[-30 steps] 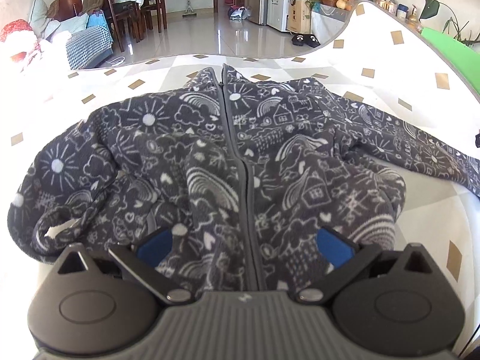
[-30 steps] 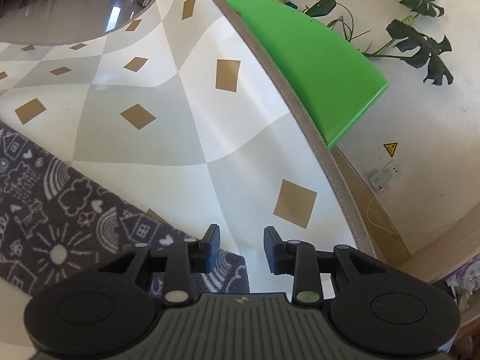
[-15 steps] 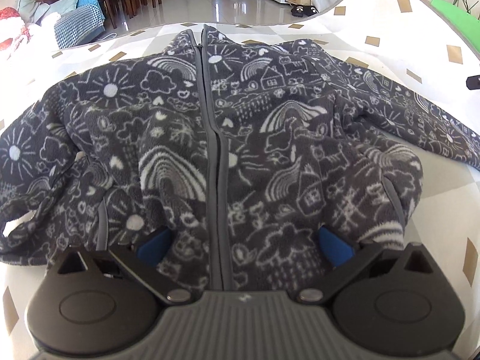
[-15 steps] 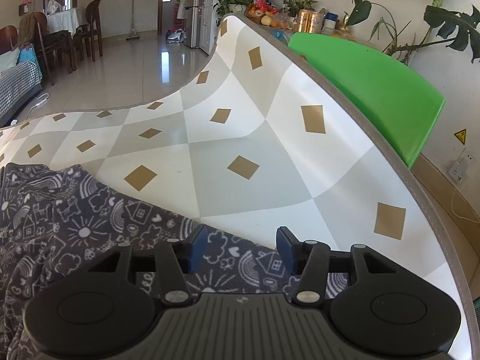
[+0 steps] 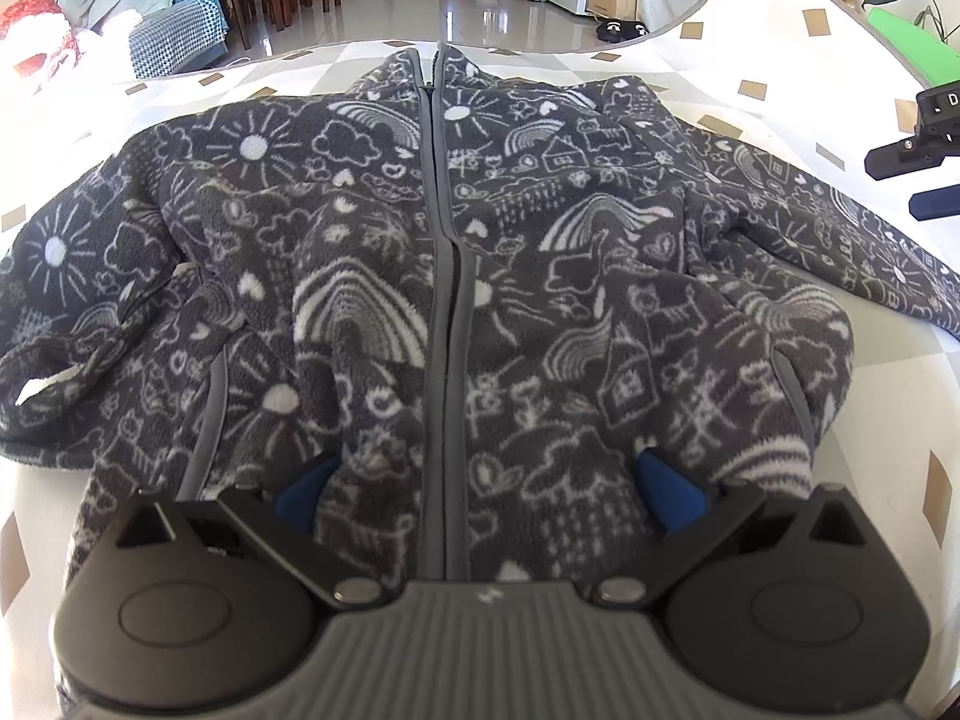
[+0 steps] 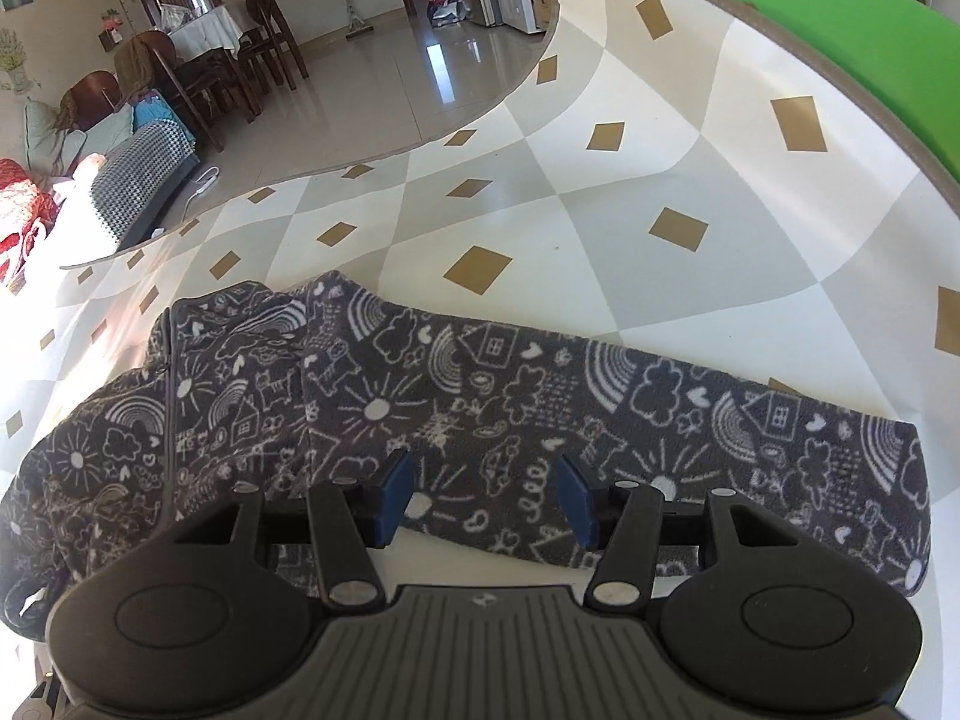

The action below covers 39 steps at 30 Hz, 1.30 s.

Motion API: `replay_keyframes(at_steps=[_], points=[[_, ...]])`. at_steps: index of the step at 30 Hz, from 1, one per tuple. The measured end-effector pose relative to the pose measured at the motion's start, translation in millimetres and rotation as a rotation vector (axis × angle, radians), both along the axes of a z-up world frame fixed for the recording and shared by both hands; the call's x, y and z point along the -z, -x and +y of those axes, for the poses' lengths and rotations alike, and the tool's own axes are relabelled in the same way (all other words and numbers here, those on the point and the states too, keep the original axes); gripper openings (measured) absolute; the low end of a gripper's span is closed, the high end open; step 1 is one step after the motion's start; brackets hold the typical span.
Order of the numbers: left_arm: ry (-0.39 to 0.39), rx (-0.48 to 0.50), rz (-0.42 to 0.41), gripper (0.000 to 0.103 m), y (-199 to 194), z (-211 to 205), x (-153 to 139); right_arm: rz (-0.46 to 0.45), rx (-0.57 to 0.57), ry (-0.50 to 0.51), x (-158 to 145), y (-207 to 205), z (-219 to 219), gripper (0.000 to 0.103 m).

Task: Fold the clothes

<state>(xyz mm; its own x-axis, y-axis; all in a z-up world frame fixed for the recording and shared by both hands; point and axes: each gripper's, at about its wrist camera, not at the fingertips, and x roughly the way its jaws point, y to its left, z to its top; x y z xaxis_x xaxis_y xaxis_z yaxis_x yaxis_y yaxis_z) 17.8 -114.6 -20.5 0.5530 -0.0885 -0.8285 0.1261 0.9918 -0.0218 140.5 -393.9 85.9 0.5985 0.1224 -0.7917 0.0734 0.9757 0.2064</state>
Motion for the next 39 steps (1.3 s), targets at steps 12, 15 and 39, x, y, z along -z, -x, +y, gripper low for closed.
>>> replay_keyframes(at_steps=[12, 15, 39], points=[[0.014, -0.02, 0.066, 0.103, -5.1, 4.8, -2.1, 0.149, -0.12, -0.154, 18.7, -1.3, 36.3, 0.052], [0.012, -0.018, 0.081, 0.103, -3.2, 4.1, -3.2, 0.145, -0.155, -0.129, 17.3, -0.2, 47.2, 0.052], [0.121, -0.473, -0.025, 0.103, 16.8, 171.8, -39.3, 0.135, -0.481, 0.104, 29.5, 32.2, 150.4, 0.053]])
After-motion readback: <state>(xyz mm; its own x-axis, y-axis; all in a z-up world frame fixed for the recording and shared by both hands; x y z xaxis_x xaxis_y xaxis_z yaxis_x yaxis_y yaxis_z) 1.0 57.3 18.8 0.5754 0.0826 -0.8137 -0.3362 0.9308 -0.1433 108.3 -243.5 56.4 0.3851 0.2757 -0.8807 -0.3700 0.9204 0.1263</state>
